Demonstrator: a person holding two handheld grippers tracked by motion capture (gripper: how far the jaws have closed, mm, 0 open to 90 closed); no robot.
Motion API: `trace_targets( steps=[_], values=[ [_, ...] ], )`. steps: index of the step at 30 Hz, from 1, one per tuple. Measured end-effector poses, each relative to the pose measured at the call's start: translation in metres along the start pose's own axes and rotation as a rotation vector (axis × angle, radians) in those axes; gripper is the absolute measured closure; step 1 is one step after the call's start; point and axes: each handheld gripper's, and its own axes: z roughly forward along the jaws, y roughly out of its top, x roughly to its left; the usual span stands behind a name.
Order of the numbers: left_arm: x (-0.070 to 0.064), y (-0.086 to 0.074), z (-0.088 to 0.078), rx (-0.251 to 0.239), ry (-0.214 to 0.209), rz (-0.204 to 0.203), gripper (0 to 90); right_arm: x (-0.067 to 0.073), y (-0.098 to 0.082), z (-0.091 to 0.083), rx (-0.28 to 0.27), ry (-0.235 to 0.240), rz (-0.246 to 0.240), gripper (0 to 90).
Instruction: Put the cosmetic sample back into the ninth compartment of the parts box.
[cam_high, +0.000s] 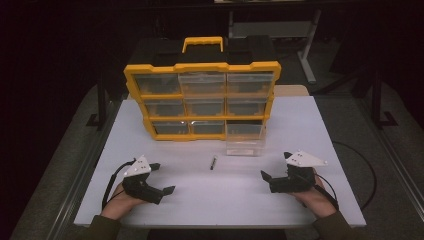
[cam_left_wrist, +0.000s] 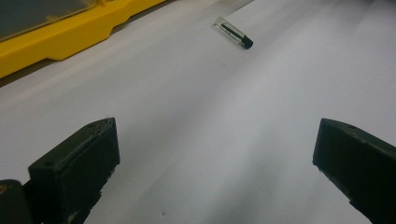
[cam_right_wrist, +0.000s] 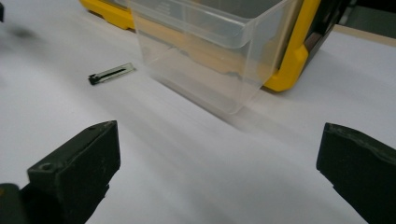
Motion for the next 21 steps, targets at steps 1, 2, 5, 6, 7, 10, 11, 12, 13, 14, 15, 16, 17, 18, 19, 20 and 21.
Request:
trace_targets(
  steps=[1,2,5,6,7,10,11,12,13,14,15,16,17,18,19,20,21],
  values=[
    [0.0,0.0,0.0,0.002,0.001,0.001,0.1,0.001,-0.001,-0.001,0.001,0.003,-0.002,0.0],
    [0.0,0.0,0.0,0.003,0.001,0.0,0.1,0.002,-0.002,-0.002,-0.001,0.007,-0.003,0.0],
    [0.0,0.0,0.0,0.002,-0.001,0.0,0.1,0.004,-0.005,-0.004,0.001,0.015,-0.002,0.0],
    [0.0,0.0,0.0,0.001,-0.001,0.0,0.1,0.004,-0.007,-0.004,-0.004,0.016,-0.006,0.0],
    [0.0,0.0,0.0,0.001,-0.001,0.0,0.1,0.004,-0.008,-0.005,-0.002,0.016,-0.001,0.0],
    [0.0,0.0,-0.001,-0.001,0.0,-0.006,0.1,0.005,-0.012,-0.006,-0.003,0.029,-0.005,0.0],
    [0.001,0.0,-0.001,0.002,-0.001,-0.002,0.1,0.004,-0.013,-0.005,-0.005,0.031,-0.015,0.0],
    [0.001,0.0,-0.001,0.007,-0.003,0.001,0.1,0.005,-0.014,-0.005,-0.001,0.034,-0.008,0.0],
    [0.001,0.0,0.0,0.009,-0.003,0.001,0.1,0.004,-0.014,-0.004,0.001,0.04,-0.017,0.0],
    [0.001,0.0,0.0,0.013,-0.004,-0.003,0.1,0.004,-0.015,-0.004,0.004,0.044,-0.013,0.0],
    [0.001,0.0,0.0,0.014,-0.007,-0.005,0.1,0.004,-0.015,-0.003,0.007,0.047,-0.015,0.0],
    [0.0,0.0,0.0,0.015,-0.007,-0.007,0.1,0.004,-0.016,-0.003,0.013,0.05,-0.02,0.0],
    [0.0,0.001,0.0,0.017,-0.008,-0.002,0.0,0.005,-0.016,-0.002,0.015,0.052,-0.018,0.0],
    [0.0,0.001,0.0,0.018,-0.012,0.0,0.1,0.004,-0.016,-0.002,0.014,0.052,-0.019,0.0],
    [-0.001,0.002,0.0,0.015,-0.014,-0.006,0.0,0.004,-0.016,-0.002,0.013,0.051,-0.021,0.0],
    [-0.001,0.002,0.001,0.012,-0.011,-0.008,0.0,0.004,-0.017,-0.002,0.014,0.051,-0.021,0.0],
    [-0.001,0.003,0.001,0.016,-0.01,-0.002,0.0,0.004,-0.017,-0.001,0.013,0.052,-0.025,0.0]
  ],
)
